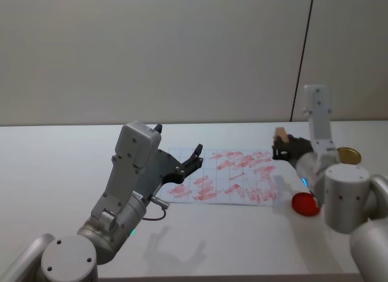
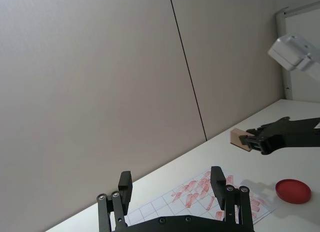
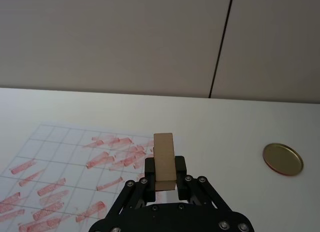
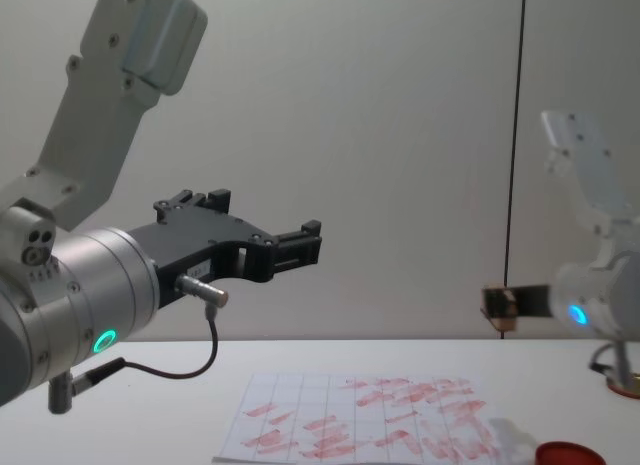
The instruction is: Use the one hand to pick up the stamp and affix it onto the A4 paper.
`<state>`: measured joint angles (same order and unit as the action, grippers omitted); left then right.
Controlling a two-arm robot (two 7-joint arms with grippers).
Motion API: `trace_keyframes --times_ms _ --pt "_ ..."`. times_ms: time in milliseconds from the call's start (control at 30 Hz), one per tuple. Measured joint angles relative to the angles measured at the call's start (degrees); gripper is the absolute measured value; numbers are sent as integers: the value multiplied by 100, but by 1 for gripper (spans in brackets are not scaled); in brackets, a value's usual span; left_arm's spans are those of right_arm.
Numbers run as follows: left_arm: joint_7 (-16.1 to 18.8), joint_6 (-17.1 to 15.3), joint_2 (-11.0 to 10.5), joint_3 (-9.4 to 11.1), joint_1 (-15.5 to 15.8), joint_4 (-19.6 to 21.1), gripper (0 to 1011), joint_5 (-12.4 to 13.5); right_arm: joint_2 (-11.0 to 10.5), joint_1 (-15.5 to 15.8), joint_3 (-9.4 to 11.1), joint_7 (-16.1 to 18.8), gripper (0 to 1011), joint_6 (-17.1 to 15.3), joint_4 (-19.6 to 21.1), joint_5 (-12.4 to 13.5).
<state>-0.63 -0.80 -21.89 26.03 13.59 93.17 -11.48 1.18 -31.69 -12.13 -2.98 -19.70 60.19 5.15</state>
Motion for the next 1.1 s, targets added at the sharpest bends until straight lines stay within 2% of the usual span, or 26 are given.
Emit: trace_keyframes --times_ms 233,500,700,1100 --pt "0 0 0 0 0 0 993 0 -187 410 125 -48 216 -264 492 -6" --pt "0 0 0 0 0 0 993 0 -341 746 232 -73 216 -456 727 -15" --pt "0 0 0 0 0 0 993 0 -398 857 272 -47 216 -500 686 -35" --pt "0 0 0 0 0 0 993 0 -421 875 291 139 216 -428 225 -73"
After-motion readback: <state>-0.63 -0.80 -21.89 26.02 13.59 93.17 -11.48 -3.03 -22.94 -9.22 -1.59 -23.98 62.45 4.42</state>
